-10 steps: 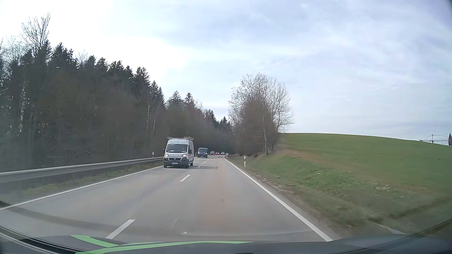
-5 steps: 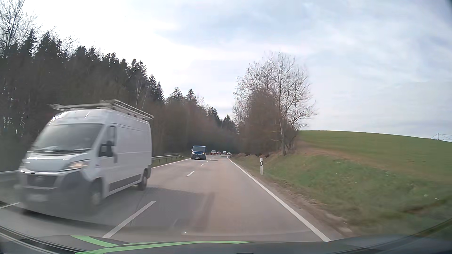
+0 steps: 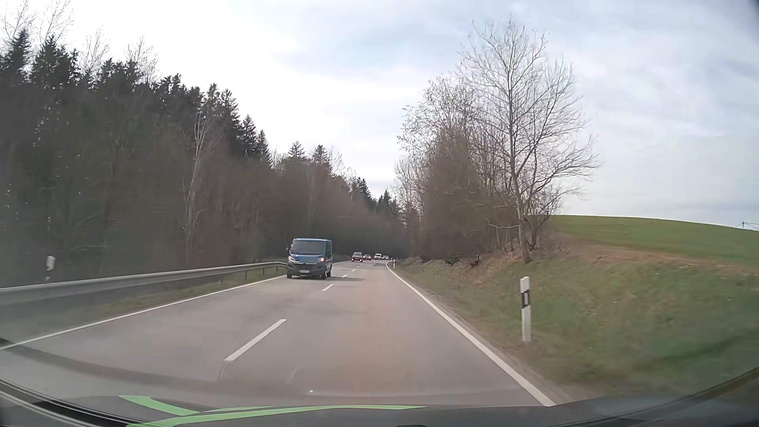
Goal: Follow the waypoints while adhering to traffic rules and regulations
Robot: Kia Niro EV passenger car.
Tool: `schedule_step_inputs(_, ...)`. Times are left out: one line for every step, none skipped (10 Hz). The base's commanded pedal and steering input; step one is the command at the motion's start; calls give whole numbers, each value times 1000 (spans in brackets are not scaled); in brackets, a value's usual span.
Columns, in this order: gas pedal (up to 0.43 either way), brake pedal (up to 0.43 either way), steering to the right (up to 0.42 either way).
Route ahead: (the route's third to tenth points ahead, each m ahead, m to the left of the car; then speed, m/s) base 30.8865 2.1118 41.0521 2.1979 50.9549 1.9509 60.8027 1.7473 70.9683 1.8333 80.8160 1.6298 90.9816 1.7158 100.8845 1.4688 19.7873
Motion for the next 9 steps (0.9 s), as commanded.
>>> schedule_step_inputs(311,0,2)
schedule_step_inputs(311,0,3)
schedule_step_inputs(311,0,3)
schedule_step_inputs(311,0,3)
schedule_step_inputs(311,0,3)
schedule_step_inputs(311,0,3)
schedule_step_inputs(311,0,3)
schedule_step_inputs(311,0,1)
schedule_step_inputs(311,0,0)
